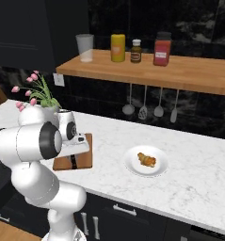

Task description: Pick up the knife from the drawer and place it on the cutting board. Then place the meat from the plate to the cutting board.

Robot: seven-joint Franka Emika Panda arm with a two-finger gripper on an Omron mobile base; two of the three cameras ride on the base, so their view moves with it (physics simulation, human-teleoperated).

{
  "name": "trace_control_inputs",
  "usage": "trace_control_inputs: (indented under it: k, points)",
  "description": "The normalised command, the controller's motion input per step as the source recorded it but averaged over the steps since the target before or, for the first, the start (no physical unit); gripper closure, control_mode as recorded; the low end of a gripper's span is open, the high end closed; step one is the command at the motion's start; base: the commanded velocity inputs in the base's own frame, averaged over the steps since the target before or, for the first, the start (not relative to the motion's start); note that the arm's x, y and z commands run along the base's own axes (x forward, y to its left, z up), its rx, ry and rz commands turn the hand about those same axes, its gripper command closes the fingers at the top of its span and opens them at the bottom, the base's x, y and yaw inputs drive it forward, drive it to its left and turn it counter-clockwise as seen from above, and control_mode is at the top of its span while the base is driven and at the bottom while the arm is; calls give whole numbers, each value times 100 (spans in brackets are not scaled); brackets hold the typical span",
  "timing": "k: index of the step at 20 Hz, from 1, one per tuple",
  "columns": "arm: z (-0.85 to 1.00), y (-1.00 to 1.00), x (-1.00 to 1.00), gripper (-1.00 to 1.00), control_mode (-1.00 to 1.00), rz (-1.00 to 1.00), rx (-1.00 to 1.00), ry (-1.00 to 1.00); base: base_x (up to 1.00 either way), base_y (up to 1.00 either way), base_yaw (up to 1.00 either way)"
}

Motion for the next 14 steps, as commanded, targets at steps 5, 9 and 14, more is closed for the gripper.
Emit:
trace_control_inputs:
  k: [5,9,14]
  points:
    - [-8,13,-4,100,-100,-2,0,0,0,0,0]
    - [0,35,16,100,-100,-1,0,0,0,0,0]
    - [-3,36,17,100,-100,0,0,0,0,0,0]
